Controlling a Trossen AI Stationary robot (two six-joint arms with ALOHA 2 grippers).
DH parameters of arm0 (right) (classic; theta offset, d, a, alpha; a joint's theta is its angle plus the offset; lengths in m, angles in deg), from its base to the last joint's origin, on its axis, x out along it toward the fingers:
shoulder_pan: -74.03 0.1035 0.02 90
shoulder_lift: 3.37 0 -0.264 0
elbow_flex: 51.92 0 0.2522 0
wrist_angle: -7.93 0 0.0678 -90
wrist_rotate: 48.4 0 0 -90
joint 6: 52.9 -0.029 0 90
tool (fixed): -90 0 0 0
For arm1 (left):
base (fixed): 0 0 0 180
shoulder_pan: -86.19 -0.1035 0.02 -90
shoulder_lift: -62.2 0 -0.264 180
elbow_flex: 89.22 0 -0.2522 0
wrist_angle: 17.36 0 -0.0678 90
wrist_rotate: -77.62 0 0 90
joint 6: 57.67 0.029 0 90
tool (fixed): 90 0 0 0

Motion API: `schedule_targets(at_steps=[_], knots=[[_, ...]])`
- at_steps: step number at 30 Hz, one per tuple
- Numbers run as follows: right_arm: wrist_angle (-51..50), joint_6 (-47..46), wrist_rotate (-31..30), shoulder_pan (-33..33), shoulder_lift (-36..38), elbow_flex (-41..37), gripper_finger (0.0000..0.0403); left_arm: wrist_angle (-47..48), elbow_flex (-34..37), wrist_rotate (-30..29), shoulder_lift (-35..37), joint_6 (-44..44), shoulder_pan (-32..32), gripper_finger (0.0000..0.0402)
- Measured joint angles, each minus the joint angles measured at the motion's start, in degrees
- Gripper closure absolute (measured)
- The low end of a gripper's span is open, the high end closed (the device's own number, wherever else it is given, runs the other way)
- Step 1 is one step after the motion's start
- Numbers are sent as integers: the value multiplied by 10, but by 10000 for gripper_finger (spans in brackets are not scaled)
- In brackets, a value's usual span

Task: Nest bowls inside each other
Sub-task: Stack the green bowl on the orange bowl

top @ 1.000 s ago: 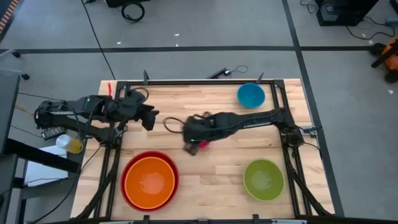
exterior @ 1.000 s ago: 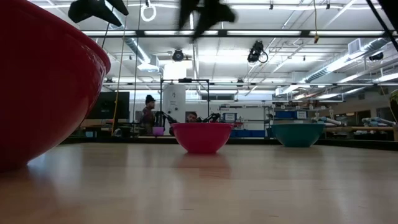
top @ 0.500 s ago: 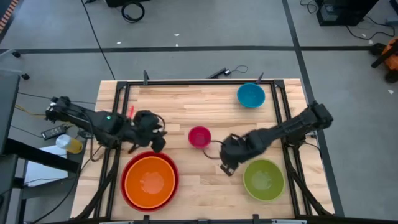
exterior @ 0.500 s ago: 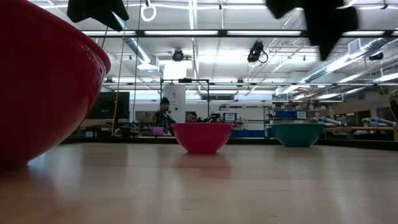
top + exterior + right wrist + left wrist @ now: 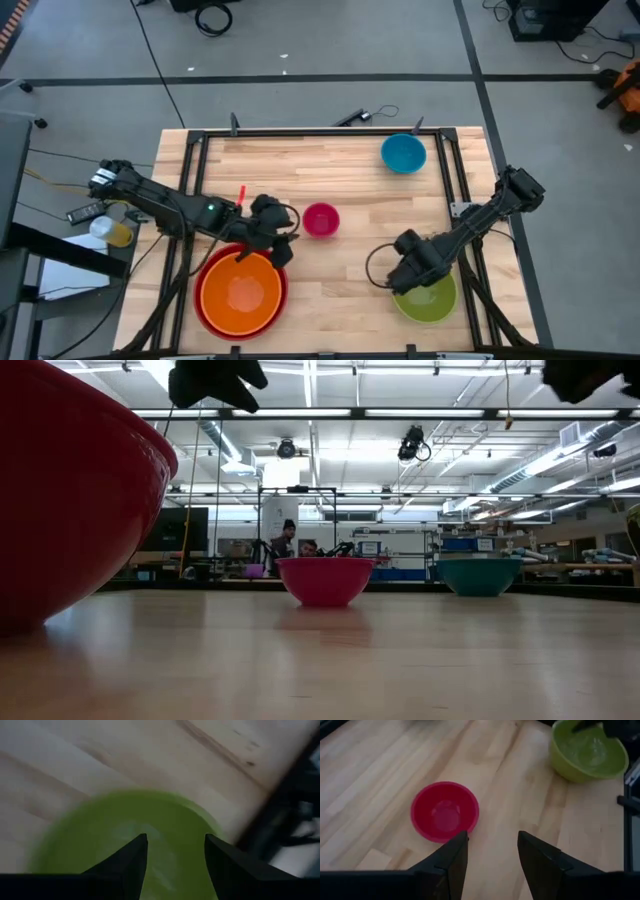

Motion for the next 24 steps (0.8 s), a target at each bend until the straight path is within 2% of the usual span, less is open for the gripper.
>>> schedule_targets(at_steps=[4,10,13,17,20,24], knots=[[-37,79,12,22,2,-9,202,-6,0,16,-13,3,-4,228],[-30,167,37,22,3,-74,202,-6,0,17,-16,2,-4,228],[-1,203,50,14,2,-109,202,-5,0,17,-16,2,-4,228],[88,239,84,5,2,-153,208,-3,0,35,-16,2,-4,228],[138,224,89,1,2,-177,235,-3,0,45,-16,-2,-4,228],[145,209,100,-7,5,-178,311,1,0,61,-16,-17,-4,228]])
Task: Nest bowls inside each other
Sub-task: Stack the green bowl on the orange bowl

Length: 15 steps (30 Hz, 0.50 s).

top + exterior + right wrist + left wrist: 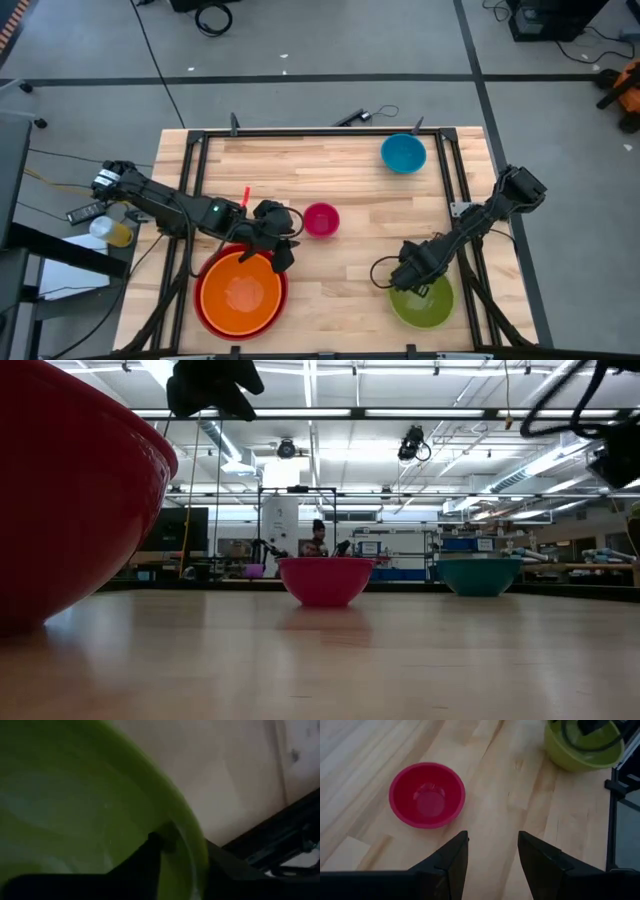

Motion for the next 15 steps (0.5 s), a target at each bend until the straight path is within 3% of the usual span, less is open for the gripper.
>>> schedule_targets(at_steps=[2,4,8,11,13,15], knots=[[7,-2,5,-6,9,15,355,1,0,1,1,-2,0,228],[8,-28,-29,-13,20,40,377,0,0,1,3,-8,0,228],[-71,-145,-218,-35,39,112,380,-8,0,1,3,9,-13,228],[-131,-202,-328,-50,40,186,382,-37,0,-1,3,24,-31,228],[-165,-201,-384,-60,37,219,384,-68,0,-2,3,38,-45,228],[-139,-179,-438,-73,34,236,384,-106,0,-11,3,69,-59,227]])
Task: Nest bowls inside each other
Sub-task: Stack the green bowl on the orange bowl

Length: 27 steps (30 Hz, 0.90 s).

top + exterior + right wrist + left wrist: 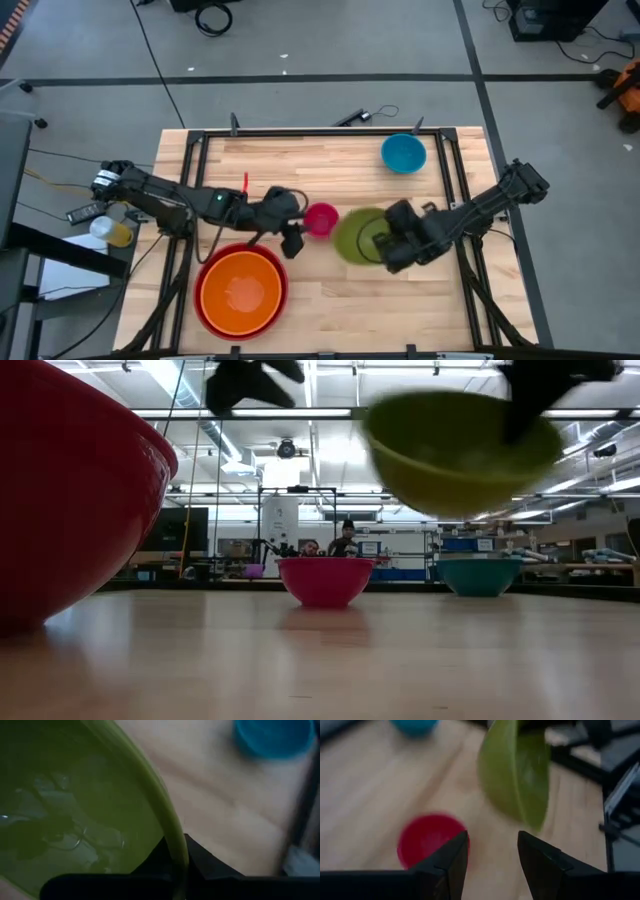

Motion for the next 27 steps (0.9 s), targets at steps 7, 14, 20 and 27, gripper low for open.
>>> schedule_targets(at_steps=[7,14,20,27], knots=[[39,26,-99,-42,0,32,384,-86,0,-15,0,53,-43,186],[71,62,-129,-77,1,32,383,-106,0,-9,0,102,-60,122],[96,91,-141,-102,1,32,383,-130,0,-32,0,128,-62,114],[233,227,-155,-109,1,32,383,-106,0,-58,-6,118,-103,143]])
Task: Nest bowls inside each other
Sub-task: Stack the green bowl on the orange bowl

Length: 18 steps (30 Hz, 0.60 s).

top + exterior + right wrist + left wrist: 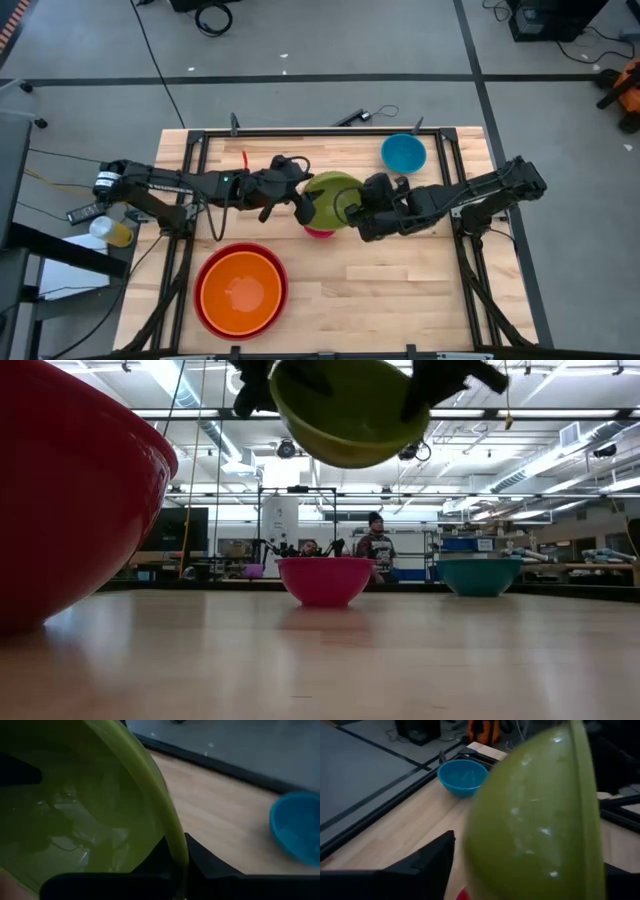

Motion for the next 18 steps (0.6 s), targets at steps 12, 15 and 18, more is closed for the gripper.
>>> schedule_targets(at_steps=[12,15,18], knots=[[97,52,77,-21,0,3,315,121,-7,35,24,1,-22,347],[113,56,109,-30,0,3,277,168,-8,52,46,-4,-22,347],[140,70,133,-36,3,4,240,209,-8,88,76,-14,-23,347]])
